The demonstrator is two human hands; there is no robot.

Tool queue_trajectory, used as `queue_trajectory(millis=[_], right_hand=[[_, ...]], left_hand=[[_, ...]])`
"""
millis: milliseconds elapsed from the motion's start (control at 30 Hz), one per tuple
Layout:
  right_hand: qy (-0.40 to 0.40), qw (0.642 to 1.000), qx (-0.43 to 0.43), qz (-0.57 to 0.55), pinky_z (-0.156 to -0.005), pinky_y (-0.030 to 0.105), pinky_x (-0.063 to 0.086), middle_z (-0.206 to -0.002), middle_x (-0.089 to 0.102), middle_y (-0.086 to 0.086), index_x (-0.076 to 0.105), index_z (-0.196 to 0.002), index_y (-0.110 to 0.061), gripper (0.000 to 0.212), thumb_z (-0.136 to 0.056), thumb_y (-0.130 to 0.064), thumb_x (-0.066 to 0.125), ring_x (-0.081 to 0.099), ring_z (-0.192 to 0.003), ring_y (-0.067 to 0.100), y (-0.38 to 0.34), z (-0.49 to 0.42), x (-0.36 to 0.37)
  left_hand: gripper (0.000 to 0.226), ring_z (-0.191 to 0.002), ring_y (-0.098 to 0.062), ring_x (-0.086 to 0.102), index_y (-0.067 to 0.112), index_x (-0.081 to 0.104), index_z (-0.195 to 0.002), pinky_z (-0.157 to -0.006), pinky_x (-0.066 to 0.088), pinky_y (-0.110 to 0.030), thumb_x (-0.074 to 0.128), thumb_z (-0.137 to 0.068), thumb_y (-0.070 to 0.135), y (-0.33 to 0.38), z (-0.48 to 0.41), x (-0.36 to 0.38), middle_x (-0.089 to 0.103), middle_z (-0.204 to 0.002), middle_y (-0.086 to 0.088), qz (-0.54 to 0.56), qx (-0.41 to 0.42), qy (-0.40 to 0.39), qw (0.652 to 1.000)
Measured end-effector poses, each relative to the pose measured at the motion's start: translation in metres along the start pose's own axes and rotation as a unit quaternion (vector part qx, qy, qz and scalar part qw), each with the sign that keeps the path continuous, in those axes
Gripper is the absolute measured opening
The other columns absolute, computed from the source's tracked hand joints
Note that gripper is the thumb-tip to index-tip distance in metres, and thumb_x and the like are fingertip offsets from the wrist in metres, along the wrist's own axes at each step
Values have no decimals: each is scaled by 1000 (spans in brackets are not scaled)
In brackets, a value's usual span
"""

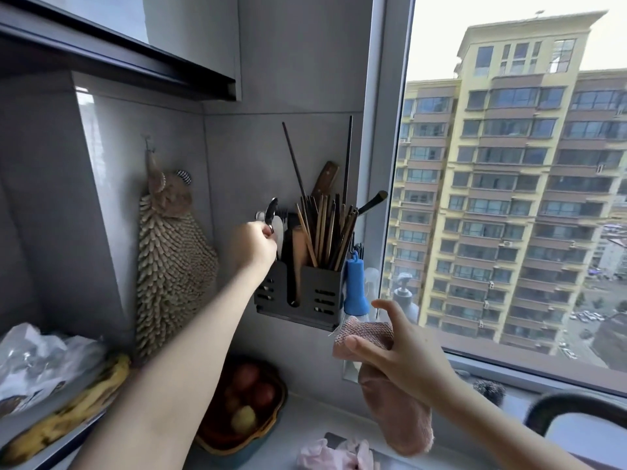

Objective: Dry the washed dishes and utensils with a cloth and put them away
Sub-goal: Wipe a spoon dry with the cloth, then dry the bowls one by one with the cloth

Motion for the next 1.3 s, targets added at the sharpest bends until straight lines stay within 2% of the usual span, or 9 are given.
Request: queue_trajectory(millis=[133, 267, 433, 633, 800, 1033, 1100, 1200, 1300], right_hand=[[-13, 1000, 6, 5, -80, 29, 46, -101, 55, -10, 32, -134, -37, 75, -72, -71, 56, 58, -99, 14, 7, 11, -2], [-11, 999, 20, -25, -86, 32, 48, -109, 62, -10, 40, -129, -39, 79, -62, -81, 44, 59, -100, 11, 22, 35, -16], [17, 996, 29, -81, -82, 27, 52, -99, 66, -19, 43, -114, -50, 79, -52, -98, 32, 62, -89, -3, 47, 95, -46], [30, 988, 97, -121, -89, 29, 49, -103, 63, -17, 48, -118, -43, 54, -73, -71, 57, 60, -94, -1, 98, 197, -79], [59, 966, 216, -133, -89, 27, 47, -104, 60, -13, 45, -126, -36, 60, -71, -38, 69, 60, -94, 6, 153, 288, -122], [142, 922, 352, -76, -82, 29, 48, -109, 59, -1, 30, -124, -56, 81, -67, -17, 73, 62, -93, 16, 245, 409, -198], [154, 909, 385, -43, -82, 26, 44, -111, 59, -3, 28, -134, -46, 86, -70, -10, 75, 61, -96, 17, 273, 441, -218], [177, 892, 415, -2, -79, 23, 46, -114, 60, 1, 30, -142, -31, 88, -72, -5, 74, 60, -97, 23, 311, 484, -248], [197, 880, 431, -9, -57, 4, 43, -108, 59, 2, 32, -143, -27, 86, -73, 1, 72, 59, -86, 18, 341, 521, -272]], left_hand=[[16, -96, -34, 64, 9, 75, -92, -62, 33, -23, 62, -83, 10, 0, 14, 11, 70, -105, -14, -26, -64, -67, 995], [21, -96, -33, 63, 12, 74, -95, -65, 36, -22, 60, -80, 6, 5, 26, -4, 71, -100, -11, -19, -64, -53, 996], [21, -88, -27, 67, 11, 72, -98, -68, 41, -23, 60, -81, 8, 46, 94, -33, 74, -90, -7, 4, 85, 5, 996], [17, -72, -15, 63, 21, 71, -99, -72, 46, -24, 66, -83, 19, 110, 217, -30, 69, -82, 6, 91, 197, -144, 965], [15, -69, 4, 59, 24, 69, -96, -64, 46, -16, 69, -83, 18, 170, 325, -8, 63, -75, 18, 156, 263, -295, 905], [11, -67, -3, 63, 21, 73, -92, -62, 51, -20, 70, -82, 16, 258, 469, 30, 67, -72, 14, 229, 319, -418, 819], [6, -64, -4, 62, 20, 72, -87, -65, 51, -24, 68, -83, 19, 278, 523, 53, 68, -72, 11, 204, 311, -490, 788], [20, -70, -13, 65, 18, 70, -86, -69, 53, -28, 60, -88, 35, 294, 612, 106, 68, -72, 6, 89, 248, -619, 740], [38, -59, -22, 67, 7, 63, -81, -68, 59, -39, 56, -89, 44, 305, 694, 151, 60, -66, -2, 79, 46, -738, 668]])
Point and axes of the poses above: each hand's wrist, its own z-axis away from the middle knuckle, its own x-axis out of the palm, y = z × x, the point moved 3 cm from there along -z, towards the middle knuckle
